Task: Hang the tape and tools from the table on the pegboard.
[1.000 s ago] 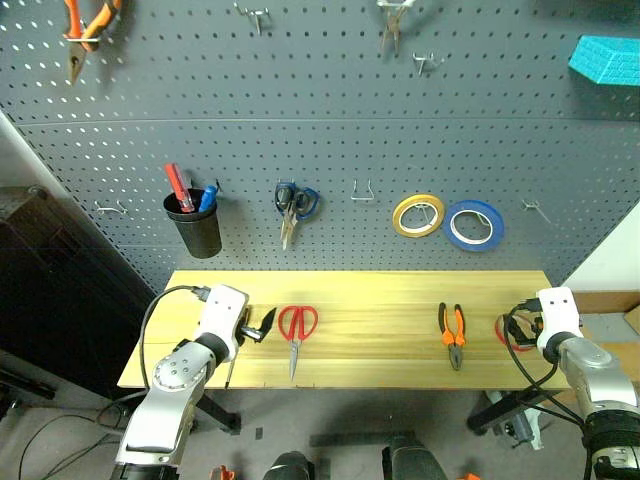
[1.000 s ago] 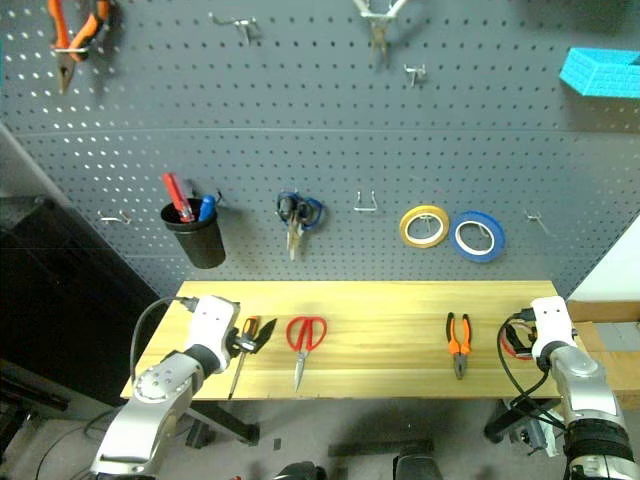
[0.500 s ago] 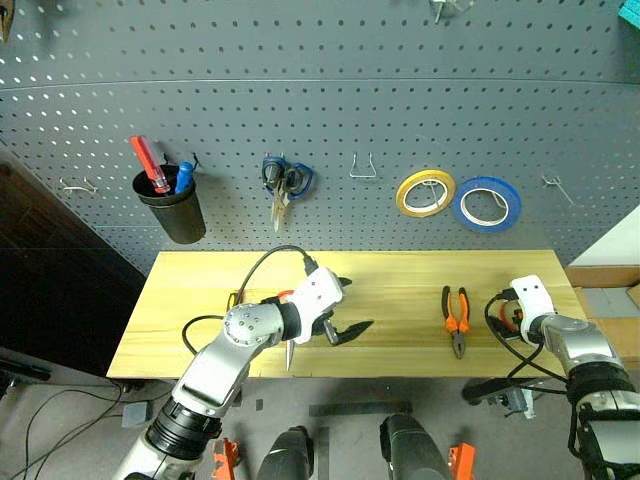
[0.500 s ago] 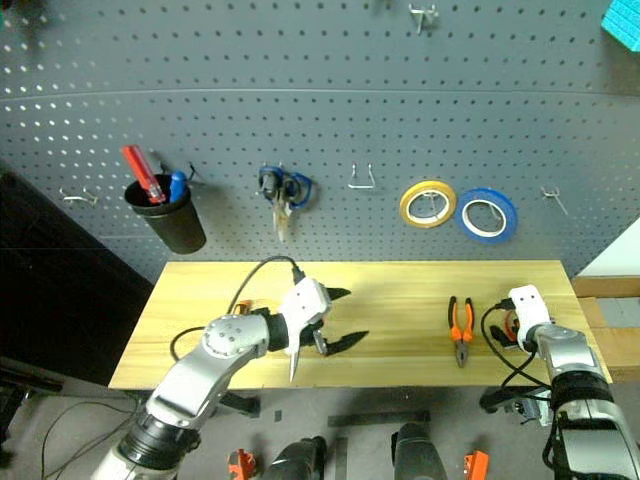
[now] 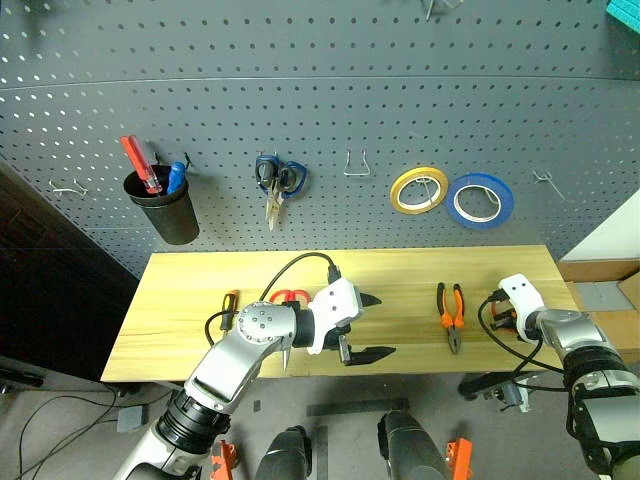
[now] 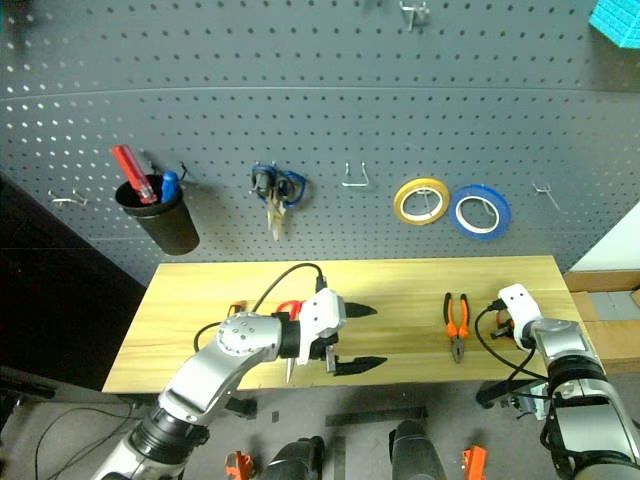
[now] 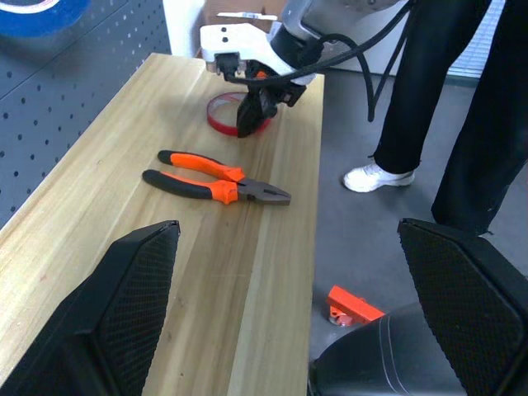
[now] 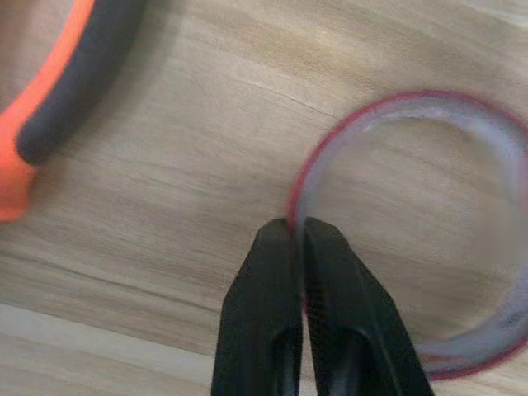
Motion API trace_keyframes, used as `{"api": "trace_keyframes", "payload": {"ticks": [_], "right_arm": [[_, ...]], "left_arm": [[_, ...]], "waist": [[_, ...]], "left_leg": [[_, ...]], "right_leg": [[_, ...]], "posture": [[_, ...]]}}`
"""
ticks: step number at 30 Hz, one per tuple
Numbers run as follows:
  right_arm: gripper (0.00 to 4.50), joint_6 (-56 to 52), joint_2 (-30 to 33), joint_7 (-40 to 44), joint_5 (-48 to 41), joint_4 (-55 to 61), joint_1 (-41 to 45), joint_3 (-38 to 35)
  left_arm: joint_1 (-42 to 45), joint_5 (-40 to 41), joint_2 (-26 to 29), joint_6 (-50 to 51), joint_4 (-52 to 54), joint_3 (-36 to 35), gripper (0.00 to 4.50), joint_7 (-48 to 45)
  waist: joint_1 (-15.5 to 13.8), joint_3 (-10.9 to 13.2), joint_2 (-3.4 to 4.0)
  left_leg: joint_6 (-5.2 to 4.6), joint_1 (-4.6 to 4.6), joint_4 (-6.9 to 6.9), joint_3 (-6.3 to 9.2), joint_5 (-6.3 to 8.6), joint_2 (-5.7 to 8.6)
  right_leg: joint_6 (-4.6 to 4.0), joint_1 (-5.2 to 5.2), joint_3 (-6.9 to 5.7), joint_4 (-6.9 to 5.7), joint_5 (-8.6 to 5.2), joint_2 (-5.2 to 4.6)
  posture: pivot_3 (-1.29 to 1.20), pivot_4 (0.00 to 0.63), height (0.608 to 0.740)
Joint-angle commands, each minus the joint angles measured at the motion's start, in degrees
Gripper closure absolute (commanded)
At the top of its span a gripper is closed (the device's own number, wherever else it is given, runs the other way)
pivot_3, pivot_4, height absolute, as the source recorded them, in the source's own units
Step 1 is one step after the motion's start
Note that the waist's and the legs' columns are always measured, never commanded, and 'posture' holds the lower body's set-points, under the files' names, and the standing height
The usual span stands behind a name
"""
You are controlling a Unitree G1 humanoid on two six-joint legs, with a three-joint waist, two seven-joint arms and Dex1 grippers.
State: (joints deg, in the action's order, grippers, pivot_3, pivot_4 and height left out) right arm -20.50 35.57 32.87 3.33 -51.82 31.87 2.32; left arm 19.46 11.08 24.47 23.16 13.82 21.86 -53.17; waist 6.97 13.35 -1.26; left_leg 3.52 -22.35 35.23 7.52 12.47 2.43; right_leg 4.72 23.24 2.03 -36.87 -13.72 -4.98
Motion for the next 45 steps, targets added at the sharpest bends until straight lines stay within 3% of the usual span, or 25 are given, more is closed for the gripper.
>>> {"api": "trace_keyframes", "payload": {"ticks": [1,5,9,14,17,23,29,33,38,43,45], "right_arm": [[4.46,-0.56,1.67,-3.00,-1.15,10.96,-5.72,-3.51],[4.46,-3.98,1.06,-7.80,-3.06,34.53,-16.73,-10.18],[4.46,1.22,-3.20,-15.86,-0.11,60.35,-28.62,-13.56],[4.46,8.64,-8.53,-22.06,3.71,76.76,-31.80,-12.73],[4.46,7.95,-9.03,-22.32,2.33,73.48,-25.99,-13.86],[4.46,10.26,-7.05,-19.95,-2.48,55.17,-11.59,-16.33],[4.46,12.61,-6.17,-16.29,-6.84,35.41,-0.85,-17.02],[3.34,13.02,-6.07,-15.66,-8.24,34.70,-1.67,-17.11],[1.63,5.71,-8.61,-17.88,-7.61,48.01,-12.45,-15.44],[0.02,-16.88,-14.43,-22.40,-6.92,61.68,-22.54,-10.97],[0.02,-23.30,-16.83,-24.34,-6.65,63.42,-22.75,-9.91]], "left_arm": [[1.00,0.18,-0.71,-1.68,0.50,-0.01,0.00,-0.17],[1.40,1.51,-2.26,-1.63,0.45,-0.83,0.00,0.32],[1.49,2.38,-3.66,-2.54,0.20,-1.53,0.00,0.22],[2.23,2.37,-5.40,-3.69,-0.67,-2.54,0.00,1.58],[3.17,2.54,-6.87,-4.68,-1.37,-3.16,0.00,2.77],[5.53,3.64,-10.89,-5.81,-2.41,-6.20,0.00,6.55],[5.78,3.10,-11.39,-6.05,-2.69,-6.79,0.00,7.69],[4.47,2.48,-10.16,-6.13,-2.54,-7.21,0.00,8.34],[1.72,0.99,-5.75,-7.49,-2.89,-8.07,0.00,7.80],[-0.76,-3.36,2.61,-14.16,-6.80,-8.22,0.00,4.95],[-1.32,-4.48,5.21,-16.63,-8.70,-8.28,0.00,3.84]], "waist": [[0.04,0.00,0.00],[-0.10,0.00,0.04],[0.43,0.00,0.03],[1.43,0.02,0.02],[1.48,0.11,-0.14],[1.20,0.14,-0.18],[1.41,0.14,-0.16],[1.17,0.15,-0.14],[1.09,0.15,-0.13],[1.35,0.14,-0.05],[1.39,0.16,-0.02]], "left_leg": [[0.00,0.00,-0.01,-0.01,0.00,0.00],[-0.02,-0.07,-0.03,-0.04,0.02,0.01],[-0.02,-0.06,-0.03,-0.12,0.03,-0.05],[-0.02,0.06,-0.01,-0.31,0.02,-0.08],[-0.04,0.09,0.13,-0.41,0.01,-0.09],[-0.17,-0.13,0.63,-0.40,0.02,-0.08],[-0.34,-0.14,0.60,-0.45,0.12,-0.09],[-0.42,-0.21,0.59,-0.44,0.16,-0.08],[-0.46,-0.24,0.60,-0.43,0.19,-0.08],[-0.45,-0.21,0.63,-0.47,0.19,-0.12],[-0.45,-0.18,0.68,-0.51,0.18,-0.13]], "right_leg": [[0.00,0.00,0.01,0.00,0.00,0.00],[0.01,0.09,0.07,0.00,0.00,0.00],[0.03,0.16,0.14,-0.02,-0.01,0.03],[0.12,0.16,0.34,-0.09,0.06,0.06],[0.15,0.10,0.41,-0.05,0.20,0.06],[0.15,0.06,0.38,-0.05,0.39,0.06],[0.17,0.07,0.40,-0.01,0.40,0.07],[0.12,0.09,0.39,0.01,0.42,0.07],[0.16,0.14,0.40,0.00,0.39,0.07],[0.20,0.19,0.46,-0.08,0.37,0.08],[0.13,0.20,0.49,-0.12,0.41,0.08]], "posture": [[-0.22,0.208,0.740],[-0.23,0.209,0.740],[-0.25,0.212,0.740],[-0.27,0.218,0.740],[-0.27,0.216,0.740],[-0.25,0.212,0.740],[-0.24,0.210,0.740],[-0.23,0.210,0.740],[-0.24,0.210,0.740],[-0.25,0.210,0.740],[-0.25,0.210,0.740]]}}
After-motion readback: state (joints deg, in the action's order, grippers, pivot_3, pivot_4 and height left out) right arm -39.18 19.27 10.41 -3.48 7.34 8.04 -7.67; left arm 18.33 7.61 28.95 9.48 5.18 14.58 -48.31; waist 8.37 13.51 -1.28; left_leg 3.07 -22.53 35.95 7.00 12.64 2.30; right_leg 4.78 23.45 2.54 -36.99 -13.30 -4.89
